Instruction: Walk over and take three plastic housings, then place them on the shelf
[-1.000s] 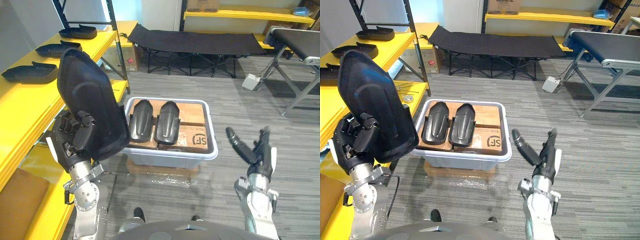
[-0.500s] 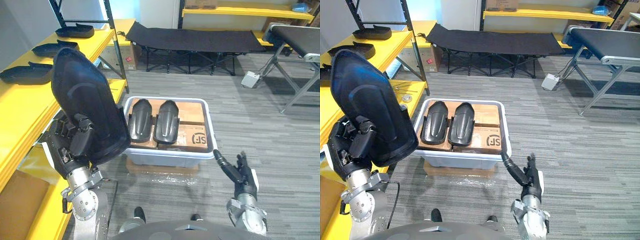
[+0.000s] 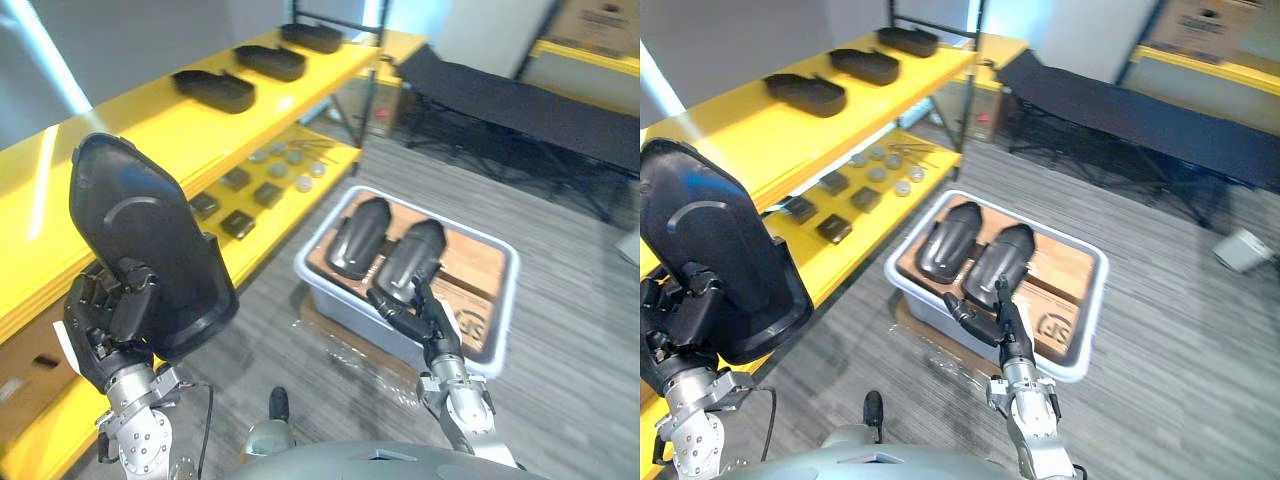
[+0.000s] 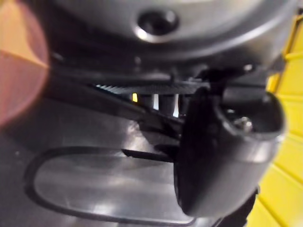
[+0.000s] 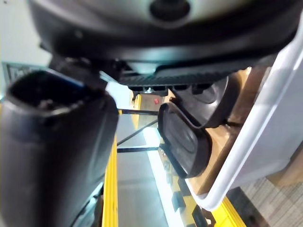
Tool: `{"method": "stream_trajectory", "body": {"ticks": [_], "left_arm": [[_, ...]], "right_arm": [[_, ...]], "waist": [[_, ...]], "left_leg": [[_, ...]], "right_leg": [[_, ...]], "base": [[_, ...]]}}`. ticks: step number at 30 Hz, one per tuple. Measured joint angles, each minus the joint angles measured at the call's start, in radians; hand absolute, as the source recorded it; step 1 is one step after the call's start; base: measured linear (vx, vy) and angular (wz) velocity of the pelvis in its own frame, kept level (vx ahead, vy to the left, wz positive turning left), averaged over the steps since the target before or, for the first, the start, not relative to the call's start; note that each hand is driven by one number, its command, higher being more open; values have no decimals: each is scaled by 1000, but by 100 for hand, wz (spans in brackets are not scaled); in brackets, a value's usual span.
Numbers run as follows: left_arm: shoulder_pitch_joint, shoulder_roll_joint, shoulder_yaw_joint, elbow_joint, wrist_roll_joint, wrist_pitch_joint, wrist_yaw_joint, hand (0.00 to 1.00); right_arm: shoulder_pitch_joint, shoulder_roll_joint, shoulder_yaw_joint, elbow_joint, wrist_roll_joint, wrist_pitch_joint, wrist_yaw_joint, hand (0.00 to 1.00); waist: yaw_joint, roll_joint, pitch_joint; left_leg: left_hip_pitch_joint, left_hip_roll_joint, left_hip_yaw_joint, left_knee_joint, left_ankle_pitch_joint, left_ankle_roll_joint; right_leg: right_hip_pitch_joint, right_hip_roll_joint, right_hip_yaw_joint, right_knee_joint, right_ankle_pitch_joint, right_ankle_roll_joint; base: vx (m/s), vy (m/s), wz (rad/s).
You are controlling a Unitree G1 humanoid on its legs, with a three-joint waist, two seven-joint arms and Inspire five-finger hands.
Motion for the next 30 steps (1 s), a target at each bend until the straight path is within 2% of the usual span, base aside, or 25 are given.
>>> {"method": "stream_trajectory", "body": {"ticks": [1,3,6,12,17,20,23,24,25,26,27,28,29,30], "left_arm": [[0,0,0,0,0,-2,-17,0],[7,-1,0,0,0,-5,-18,0],[7,-1,2,0,-2,-14,-36,0],[-8,3,-24,-1,-2,-20,-79,0],[-9,3,-57,-1,0,-20,-77,0],[-16,3,-62,-13,6,-20,-77,0],[-29,3,-58,-64,9,-19,-87,0],[-43,4,-51,-82,10,-19,-97,0],[-49,3,-40,-95,18,-19,-105,0],[-52,2,-33,-96,29,-19,-106,0],[-52,5,-24,-96,53,-18,-108,0],[-63,25,-15,-99,54,-20,-108,0],[-79,37,-11,-97,53,-20,-101,0],[-109,42,7,-86,53,-20,-87,0]], "right_arm": [[-6,-9,-5,3,0,0,-12,100],[-28,-16,-5,23,1,0,-17,100],[-32,-16,-5,26,-1,-3,-19,100],[-14,-9,-9,26,-4,-3,-15,100],[-30,10,8,26,14,-3,24,100],[-83,10,31,26,25,-4,28,100],[-132,22,34,26,47,-22,12,100],[-140,33,28,25,68,-35,1,100],[-141,41,15,25,72,-53,-14,100],[-143,43,10,24,72,-57,-21,100],[-141,45,1,25,77,-58,-30,100],[-143,49,-12,23,81,-70,-29,100],[-144,55,-15,21,81,-83,-27,100],[-153,56,-13,9,81,-92,-12,100]], "waist": [[0,11,7],[7,25,13],[7,39,12],[-10,41,12],[-2,40,13],[8,37,35],[29,11,57],[44,-12,69],[51,-9,71],[48,-5,78],[33,15,72],[20,32,64],[21,33,66],[25,26,64]], "left_leg": [[3,-3,6,0,23,-2],[17,-7,6,0,32,-4],[23,-9,31,-1,33,-6],[23,-27,42,-1,35,-7],[17,-36,36,1,41,-5],[11,-46,25,47,14,-2],[-5,-82,-1,89,-22,7],[-25,-100,-3,150,-62,19],[-58,-109,-16,235,-120,31],[-65,-111,-32,268,-138,41],[-67,-114,-77,278,-153,55],[-66,-108,-127,253,-156,60],[-66,-110,-147,236,-154,65],[-60,-113,-176,199,-146,76]], "right_leg": [[7,-10,-3,25,-29,12],[11,-29,7,57,-64,13],[5,-42,37,62,-75,20],[3,-50,44,57,-72,23],[-4,-67,42,96,-75,31],[11,-89,36,122,-93,41],[2,-162,-2,207,-155,34],[8,-201,-24,247,-174,23],[11,-222,-19,325,-185,-37],[-2,-234,17,378,-167,-77],[-60,-235,138,478,-86,-124],[-107,-212,222,522,-78,-93],[-127,-188,247,515,-110,-68],[-172,-135,286,481,-172,-57]], "base": [[3,67,99],[-45,71,28],[-43,73,-8],[-4,22,-3],[43,5,7],[7,23,13],[-13,68,36],[54,72,47],[79,75,52],[117,139,77],[115,188,100],[115,175,103],[109,112,88],[92,55,54]]}}
